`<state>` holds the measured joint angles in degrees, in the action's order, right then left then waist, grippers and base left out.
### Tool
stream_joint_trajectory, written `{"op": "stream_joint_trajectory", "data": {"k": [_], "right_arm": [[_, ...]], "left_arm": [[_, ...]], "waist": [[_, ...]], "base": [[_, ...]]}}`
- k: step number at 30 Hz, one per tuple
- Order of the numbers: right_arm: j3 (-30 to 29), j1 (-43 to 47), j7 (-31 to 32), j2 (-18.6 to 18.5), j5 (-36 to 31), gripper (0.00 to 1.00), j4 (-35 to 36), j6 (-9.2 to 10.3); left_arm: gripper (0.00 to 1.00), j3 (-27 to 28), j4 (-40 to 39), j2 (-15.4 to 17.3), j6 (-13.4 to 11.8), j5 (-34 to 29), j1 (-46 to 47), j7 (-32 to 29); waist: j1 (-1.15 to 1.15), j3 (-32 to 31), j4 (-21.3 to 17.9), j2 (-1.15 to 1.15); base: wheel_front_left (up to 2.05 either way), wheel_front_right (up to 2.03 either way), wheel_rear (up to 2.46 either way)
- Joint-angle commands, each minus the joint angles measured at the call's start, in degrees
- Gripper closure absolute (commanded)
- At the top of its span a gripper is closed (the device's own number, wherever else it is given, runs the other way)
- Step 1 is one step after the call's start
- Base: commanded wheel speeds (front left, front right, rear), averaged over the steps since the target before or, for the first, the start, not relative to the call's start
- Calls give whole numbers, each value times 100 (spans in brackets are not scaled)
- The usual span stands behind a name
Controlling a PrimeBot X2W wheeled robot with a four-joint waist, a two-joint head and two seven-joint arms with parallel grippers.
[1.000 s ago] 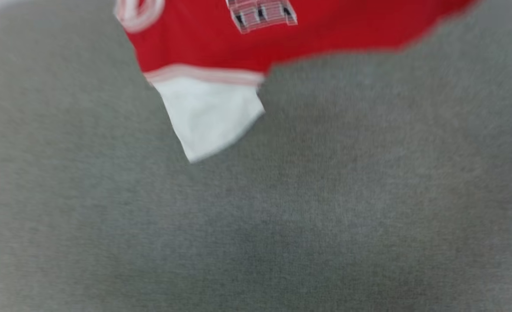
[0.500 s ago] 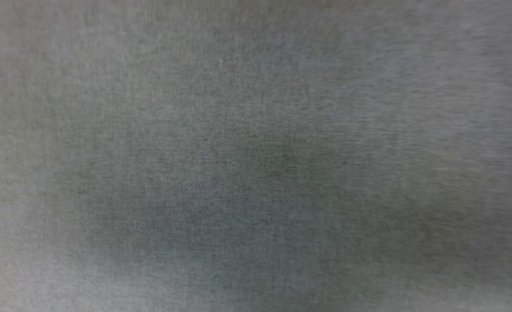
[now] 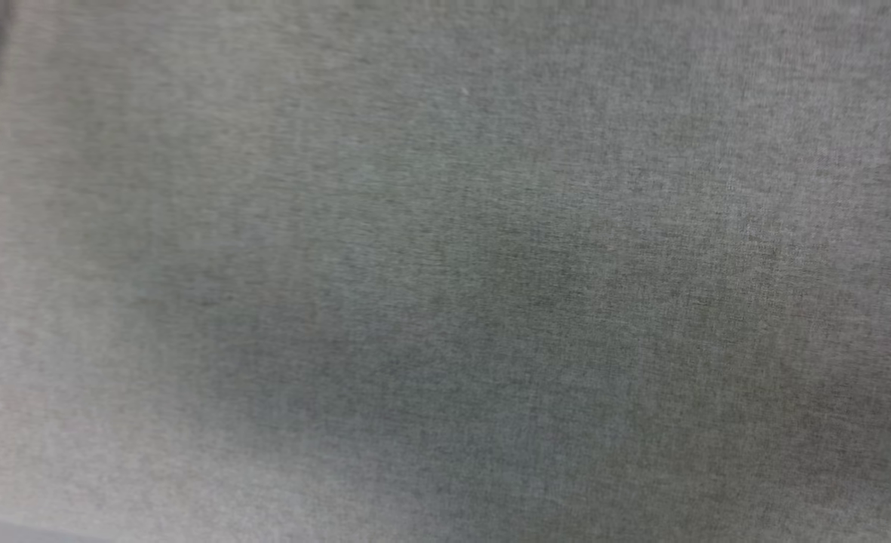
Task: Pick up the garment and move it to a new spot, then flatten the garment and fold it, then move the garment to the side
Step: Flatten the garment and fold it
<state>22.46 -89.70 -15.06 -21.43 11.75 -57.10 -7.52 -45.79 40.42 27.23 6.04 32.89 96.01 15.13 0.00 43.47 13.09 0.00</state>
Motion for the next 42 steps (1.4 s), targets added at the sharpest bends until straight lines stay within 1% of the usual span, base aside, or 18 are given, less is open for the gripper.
{"op": "stream_joint_trajectory", "data": {"k": [1, 4, 7, 13, 18, 19, 21, 24, 29, 32, 35, 38, 41, 42], "right_arm": [[117, 193, 0, -50, 137, 100, -22, 6], [328, 473, 3, -191, 426, 100, 51, 6], [553, 960, 15, -322, 729, 100, 181, 6], [910, 2133, 199, -691, 1603, 100, 809, 6], [997, 3357, 427, -1134, 2344, 100, 1580, 6], [977, 3612, 465, -1243, 2474, 100, 1729, 6], [862, 4155, 530, -1428, 2716, 100, 2018, 6], [706, 4949, 602, -1664, 2975, 100, 2444, 7], [398, 6162, 749, -1888, 3151, 100, 3152, 7], [218, 6856, 914, -1896, 3102, 100, 3581, 7], [19, 7494, 1129, -1879, 3079, 100, 4039, 7], [-158, 8103, 1412, -1867, 3023, 100, 4489, 6], [-388, 8650, 1709, -1792, 3075, 100, 4895, 6], [-388, 8650, 1709, -1792, 3075, 100, 4895, 6]], "left_arm": [[100, -56, 52, -34, 66, 73, -301, -3], [100, -221, -19, -27, 132, 195, -730, -3], [100, -687, -234, 52, 142, 468, -1319, -24], [100, -1616, -1034, 683, 136, 1169, -2254, -397], [100, -1900, -1731, 1272, 130, 1738, -3147, -726], [100, -1936, -1908, 1386, 86, 1818, -3334, -790], [100, -1990, -2285, 1618, -78, 1992, -3731, -895], [100, -2100, -2946, 2015, -459, 2254, -4358, -1111], [100, -2275, -4016, 2667, -1246, 2625, -5326, -1356], [100, -2352, -4524, 2971, -1708, 2807, -5822, -1420], [100, -2432, -4913, 3168, -2110, 3035, -6280, -1493], [100, -2484, -5227, 3316, -2445, 3253, -6680, -1489], [100, -2507, -5431, 3442, -2695, 3426, -6995, -1441], [100, -2507, -5431, 3442, -2695, 3426, -6995, -1441]], "waist": [[0, -300, 81, 0], [0, -554, 107, 0], [0, -900, 103, 0], [0, -1582, 28, 0], [0, -2126, -73, 0], [0, -2220, -88, 0], [0, -2406, -118, 0], [0, -2632, -182, 0], [0, -2879, -300, 0], [0, -2970, -344, 0], [0, -3030, -374, 0], [0, -3047, -410, 0], [0, -3054, -408, 0], [0, -3054, -408, 0]], "base": [[0, 0, 0], [0, 0, 0], [0, 0, 0], [0, 0, 0], [0, 0, 0], [0, 0, 0], [0, 0, 0], [0, 0, 0], [0, 0, 0], [0, 0, 0], [0, 0, 0], [0, 0, 0], [0, 0, 0], [0, 0, 0]]}}
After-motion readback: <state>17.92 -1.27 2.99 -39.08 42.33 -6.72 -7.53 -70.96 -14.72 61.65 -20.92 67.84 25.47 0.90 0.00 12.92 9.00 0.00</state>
